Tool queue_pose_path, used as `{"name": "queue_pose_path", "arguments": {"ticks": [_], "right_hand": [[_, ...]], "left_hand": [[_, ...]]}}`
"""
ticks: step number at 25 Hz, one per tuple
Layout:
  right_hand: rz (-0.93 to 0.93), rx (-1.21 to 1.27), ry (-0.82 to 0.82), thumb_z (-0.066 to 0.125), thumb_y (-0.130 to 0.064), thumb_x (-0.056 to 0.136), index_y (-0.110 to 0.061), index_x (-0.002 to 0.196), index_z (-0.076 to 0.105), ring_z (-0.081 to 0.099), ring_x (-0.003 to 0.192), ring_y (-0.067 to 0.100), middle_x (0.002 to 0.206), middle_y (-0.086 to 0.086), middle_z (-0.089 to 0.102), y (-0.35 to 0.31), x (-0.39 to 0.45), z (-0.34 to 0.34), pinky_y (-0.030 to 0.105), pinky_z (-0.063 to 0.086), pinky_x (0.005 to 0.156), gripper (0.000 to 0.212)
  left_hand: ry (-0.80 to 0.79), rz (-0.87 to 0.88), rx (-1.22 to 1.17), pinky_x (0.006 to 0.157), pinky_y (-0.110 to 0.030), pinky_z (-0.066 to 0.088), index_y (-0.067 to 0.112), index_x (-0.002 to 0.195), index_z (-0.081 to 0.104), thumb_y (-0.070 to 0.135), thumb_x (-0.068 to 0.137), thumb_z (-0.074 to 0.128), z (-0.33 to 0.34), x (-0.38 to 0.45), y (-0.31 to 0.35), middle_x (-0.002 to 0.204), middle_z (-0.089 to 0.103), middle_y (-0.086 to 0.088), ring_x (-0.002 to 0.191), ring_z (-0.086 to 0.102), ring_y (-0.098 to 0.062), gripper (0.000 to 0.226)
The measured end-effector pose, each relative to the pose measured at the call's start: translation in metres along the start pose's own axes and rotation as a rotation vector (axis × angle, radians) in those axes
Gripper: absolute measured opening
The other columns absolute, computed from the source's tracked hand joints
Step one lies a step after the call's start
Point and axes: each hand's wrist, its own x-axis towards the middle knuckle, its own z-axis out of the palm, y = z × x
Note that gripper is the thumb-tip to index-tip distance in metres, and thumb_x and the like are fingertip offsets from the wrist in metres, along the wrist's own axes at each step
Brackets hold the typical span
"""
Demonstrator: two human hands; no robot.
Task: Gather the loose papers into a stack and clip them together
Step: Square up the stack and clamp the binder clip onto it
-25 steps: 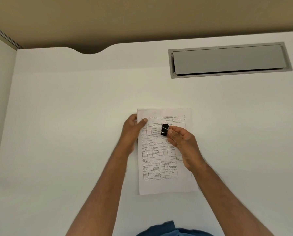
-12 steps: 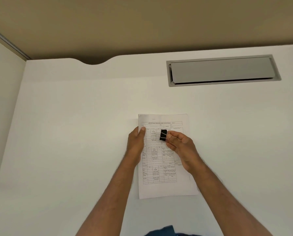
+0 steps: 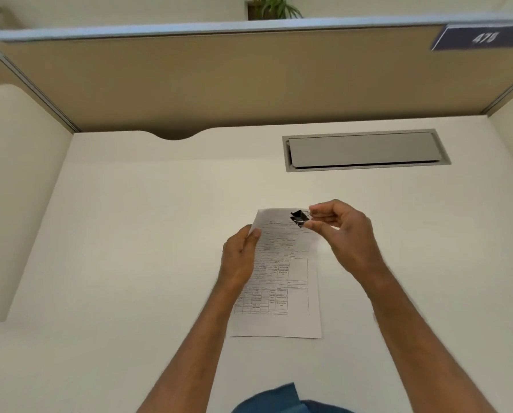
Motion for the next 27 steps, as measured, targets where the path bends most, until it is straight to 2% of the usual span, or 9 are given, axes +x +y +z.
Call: {"name": "queue_pose_path", "arguments": {"ticks": [3,6,9,13,16,21,27], "right_hand": [[-0.174,-0.179,-0.02,0.083,-0.016,0.082,-0.018,0.102,0.076,0.07,0.092,0.004,0.099,-0.01,0.074,-0.027,-0.01,-0.017,0.013,0.051,0.084,0.021],[-0.251,-0.24,-0.044,0.083,-0.016,0.082,-0.016,0.099,0.076,0.068,0.09,0.004,0.095,-0.009,0.072,-0.046,-0.02,-0.024,0.01,0.049,0.081,0.019],[-0.293,-0.307,-0.067,0.083,-0.018,0.083,-0.017,0.097,0.076,0.067,0.089,0.004,0.093,-0.01,0.073,-0.063,-0.03,-0.031,0.012,0.05,0.08,0.016],[-0.271,-0.368,-0.125,0.083,-0.019,0.083,-0.02,0.091,0.077,0.065,0.085,0.004,0.087,-0.012,0.072,-0.077,-0.039,-0.035,0.02,0.048,0.075,0.01],[-0.282,-0.413,-0.164,0.082,-0.019,0.083,-0.021,0.089,0.076,0.064,0.085,0.002,0.088,-0.013,0.072,-0.081,-0.045,-0.034,0.018,0.046,0.074,0.009],[-0.305,-0.453,-0.197,0.082,-0.02,0.084,-0.022,0.093,0.075,0.066,0.09,0.007,0.093,-0.011,0.071,-0.086,-0.049,-0.031,0.031,0.056,0.082,0.011],[-0.28,-0.483,-0.253,0.079,-0.019,0.087,-0.021,0.114,0.073,0.065,0.099,0.006,0.109,-0.006,0.07,-0.092,-0.048,-0.032,0.027,0.055,0.091,0.028]], "left_hand": [[-0.009,0.077,0.003,0.072,-0.055,0.058,0.018,0.103,0.072,0.036,0.107,0.05,-0.002,-0.02,0.01,0.092,0.074,-0.014,0.087,0.07,-0.039,0.028],[-0.011,0.166,0.056,0.063,-0.052,0.054,0.016,0.101,0.07,0.036,0.108,0.048,-0.004,-0.036,0.016,0.086,0.069,-0.015,0.077,0.064,-0.038,0.03],[-0.005,0.238,0.104,0.057,-0.047,0.047,0.017,0.099,0.069,0.037,0.107,0.047,-0.006,-0.051,0.021,0.079,0.064,-0.01,0.067,0.055,-0.026,0.031],[-0.016,0.301,0.149,0.058,-0.046,0.045,0.025,0.103,0.07,0.027,0.109,0.047,-0.006,-0.064,0.025,0.077,0.063,-0.005,0.07,0.054,-0.033,0.024],[-0.02,0.326,0.167,0.058,-0.045,0.045,0.028,0.1,0.069,0.025,0.109,0.047,-0.004,-0.071,0.031,0.073,0.06,0.001,0.066,0.052,-0.027,0.024],[-0.03,0.349,0.184,0.061,-0.046,0.048,0.029,0.106,0.07,0.024,0.109,0.046,-0.001,-0.078,0.036,0.08,0.066,-0.001,0.071,0.058,-0.028,0.024],[-0.049,0.35,0.163,0.062,-0.047,0.051,0.029,0.112,0.07,0.029,0.109,0.045,-0.004,-0.081,0.039,0.085,0.069,0.001,0.074,0.061,-0.026,0.025]]}}
